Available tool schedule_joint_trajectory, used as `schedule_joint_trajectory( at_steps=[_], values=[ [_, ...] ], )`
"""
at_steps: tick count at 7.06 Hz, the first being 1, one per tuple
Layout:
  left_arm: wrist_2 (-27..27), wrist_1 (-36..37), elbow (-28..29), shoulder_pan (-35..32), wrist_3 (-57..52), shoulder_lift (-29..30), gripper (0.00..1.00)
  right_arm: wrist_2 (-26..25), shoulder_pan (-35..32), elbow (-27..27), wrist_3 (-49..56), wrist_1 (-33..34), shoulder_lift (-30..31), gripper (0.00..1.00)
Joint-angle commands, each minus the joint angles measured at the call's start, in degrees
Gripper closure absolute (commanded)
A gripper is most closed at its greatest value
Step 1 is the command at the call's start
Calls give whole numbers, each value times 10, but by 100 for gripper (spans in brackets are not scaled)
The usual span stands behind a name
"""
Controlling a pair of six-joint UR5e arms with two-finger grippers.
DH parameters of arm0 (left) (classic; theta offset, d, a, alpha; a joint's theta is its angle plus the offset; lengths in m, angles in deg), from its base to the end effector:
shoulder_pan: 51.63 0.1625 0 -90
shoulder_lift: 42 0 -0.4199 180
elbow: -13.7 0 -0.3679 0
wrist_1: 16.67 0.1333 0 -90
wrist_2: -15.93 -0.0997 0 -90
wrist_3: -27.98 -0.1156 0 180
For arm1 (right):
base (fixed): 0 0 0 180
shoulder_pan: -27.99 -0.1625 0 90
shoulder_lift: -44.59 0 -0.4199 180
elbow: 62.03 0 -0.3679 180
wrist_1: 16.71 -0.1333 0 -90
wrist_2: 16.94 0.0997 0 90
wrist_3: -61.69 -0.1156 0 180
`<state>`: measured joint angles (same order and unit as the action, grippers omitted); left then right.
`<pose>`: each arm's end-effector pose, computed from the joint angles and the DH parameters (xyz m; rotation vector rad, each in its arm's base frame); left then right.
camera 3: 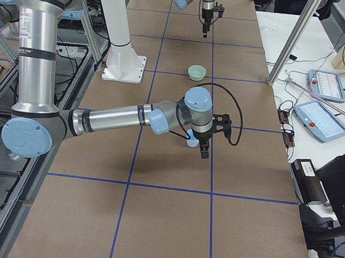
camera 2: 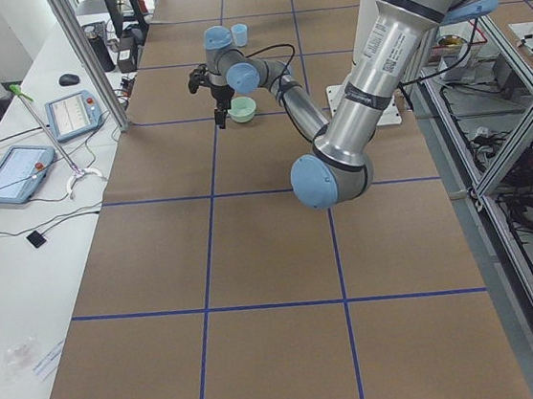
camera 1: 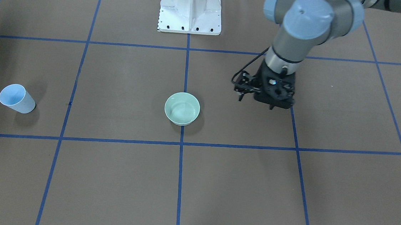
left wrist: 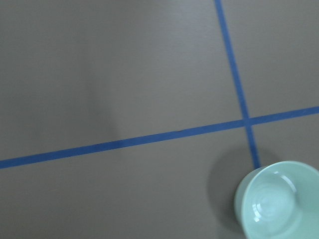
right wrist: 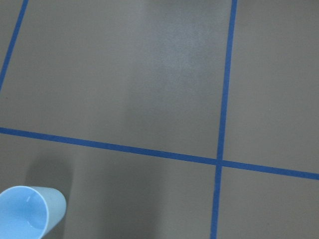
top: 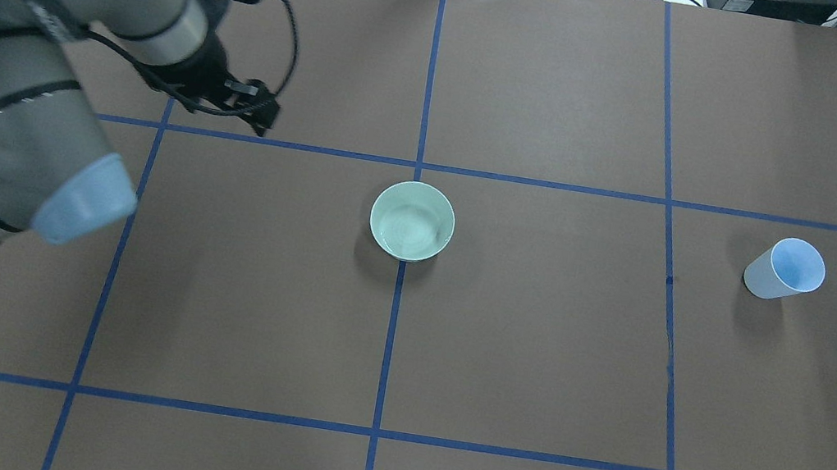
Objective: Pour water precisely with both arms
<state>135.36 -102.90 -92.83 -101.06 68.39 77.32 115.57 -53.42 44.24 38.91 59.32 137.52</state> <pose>0.3343 -0.5081 0.2725 0.2277 0.8390 0.1912 -0.0148 -0.4672 0.5269 0.2405 -0.8223 0.0556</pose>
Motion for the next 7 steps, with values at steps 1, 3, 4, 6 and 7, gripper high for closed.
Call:
schedule_joint_trajectory(
  at_steps=[1,3,4,6,7],
  values=[
    [74,19,-50,-145,-240,-128,0,-33,60,55,-131,0,1,0],
    [99,19,-34,-269,-384,-198,0,-123,151,107,-278,0,2,0],
    [99,17,-25,-308,-446,-238,0,-184,210,134,-359,0,5,0],
    [77,4,24,-378,-461,-284,0,-342,332,154,-488,0,10,0],
    [79,3,38,-412,-464,-287,0,-428,392,155,-552,0,19,0]
  ],
)
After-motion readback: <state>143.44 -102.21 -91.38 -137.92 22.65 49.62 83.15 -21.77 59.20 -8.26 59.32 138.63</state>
